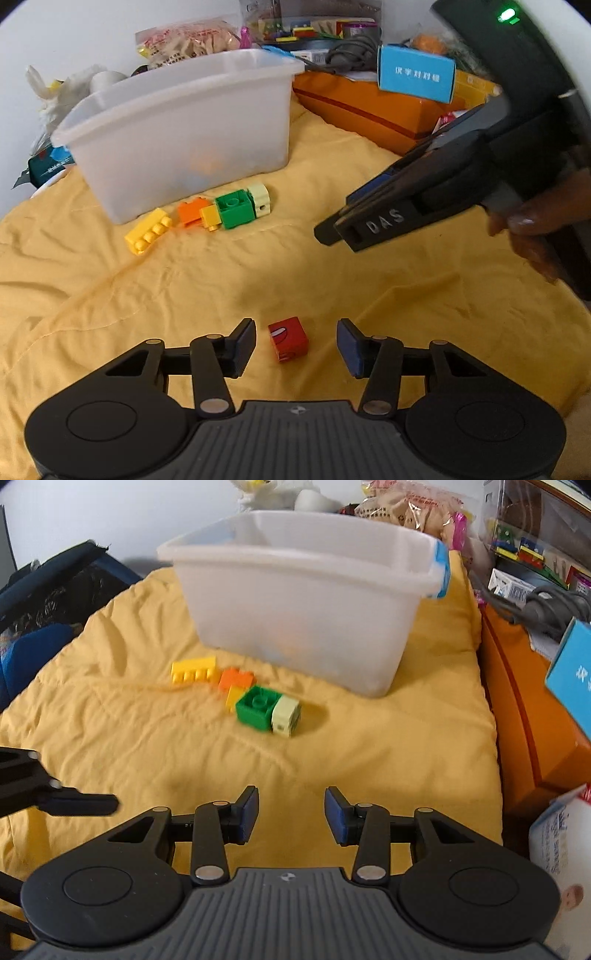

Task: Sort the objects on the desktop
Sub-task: 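Grasp the red cube with left tool while right tool grasps pale green frog block, then carry the red cube and frog block over the bin and open both tools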

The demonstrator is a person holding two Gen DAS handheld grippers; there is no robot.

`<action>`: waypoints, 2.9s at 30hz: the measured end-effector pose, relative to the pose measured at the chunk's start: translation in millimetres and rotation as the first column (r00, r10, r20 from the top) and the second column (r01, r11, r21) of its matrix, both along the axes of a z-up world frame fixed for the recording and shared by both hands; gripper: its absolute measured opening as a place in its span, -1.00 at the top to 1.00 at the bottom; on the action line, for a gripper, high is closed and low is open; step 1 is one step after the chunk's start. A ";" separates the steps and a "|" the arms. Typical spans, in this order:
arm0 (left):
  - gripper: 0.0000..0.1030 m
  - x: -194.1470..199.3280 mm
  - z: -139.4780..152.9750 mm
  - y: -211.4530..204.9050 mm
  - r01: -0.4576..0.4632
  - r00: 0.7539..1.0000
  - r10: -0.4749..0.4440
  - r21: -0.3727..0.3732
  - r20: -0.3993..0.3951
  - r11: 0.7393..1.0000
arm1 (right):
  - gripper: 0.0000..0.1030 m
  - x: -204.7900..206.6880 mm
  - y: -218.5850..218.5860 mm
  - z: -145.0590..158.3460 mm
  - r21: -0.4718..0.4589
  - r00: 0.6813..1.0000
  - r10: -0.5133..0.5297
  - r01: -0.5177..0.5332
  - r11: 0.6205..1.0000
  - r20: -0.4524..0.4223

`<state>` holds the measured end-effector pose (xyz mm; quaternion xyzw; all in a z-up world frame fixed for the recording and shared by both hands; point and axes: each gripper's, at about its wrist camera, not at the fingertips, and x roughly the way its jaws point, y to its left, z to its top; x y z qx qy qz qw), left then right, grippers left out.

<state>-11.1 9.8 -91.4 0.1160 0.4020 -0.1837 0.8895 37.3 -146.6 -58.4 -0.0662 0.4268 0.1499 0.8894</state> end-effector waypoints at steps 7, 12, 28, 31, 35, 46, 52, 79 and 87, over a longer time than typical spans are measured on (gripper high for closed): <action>0.57 5.8 -13.1 13.3 -0.079 0.996 0.078 -0.038 -0.045 0.996 | 0.15 -17.0 9.4 -7.6 -0.041 0.998 0.039 -0.037 0.998 0.043; 0.57 16.8 -11.8 36.9 -0.157 0.987 0.155 -0.043 -0.043 0.987 | 0.15 -11.1 14.6 -12.9 -0.035 0.998 0.046 -0.044 0.998 0.044; 0.31 22.2 -17.3 43.1 -0.166 0.986 0.165 -0.040 -0.040 0.985 | 0.63 60.9 27.5 -18.2 0.043 0.995 -0.085 0.083 0.996 0.043; 0.09 22.6 -18.2 41.8 -0.170 0.985 0.170 -0.025 -0.032 0.985 | 0.64 60.5 25.1 -20.3 0.063 0.996 -0.087 0.085 0.994 0.033; 0.07 23.1 -18.5 42.0 -0.179 0.984 0.178 -0.023 -0.029 0.984 | 0.49 61.9 30.1 -14.4 0.046 0.995 -0.068 0.065 0.997 0.071; 0.36 26.0 -17.9 43.9 -0.201 0.979 0.200 -0.038 -0.027 0.979 | 0.42 74.8 27.7 -28.0 0.032 0.998 -0.012 0.010 0.999 0.064; 0.51 19.8 -15.6 41.7 -0.186 0.982 0.186 -0.034 -0.023 0.982 | 0.43 38.9 24.6 -9.8 -0.038 0.993 0.035 -0.031 0.999 0.114; 0.55 20.3 20.8 37.0 -0.152 0.985 0.157 -0.062 0.075 0.986 | 0.48 -1.9 19.3 -16.7 -0.011 0.999 0.008 -0.007 1.000 0.039; 0.55 25.9 42.3 34.9 -0.141 0.981 0.150 -0.087 0.119 0.986 | 0.59 -11.4 19.2 -0.6 -0.036 0.996 0.038 -0.036 0.999 0.082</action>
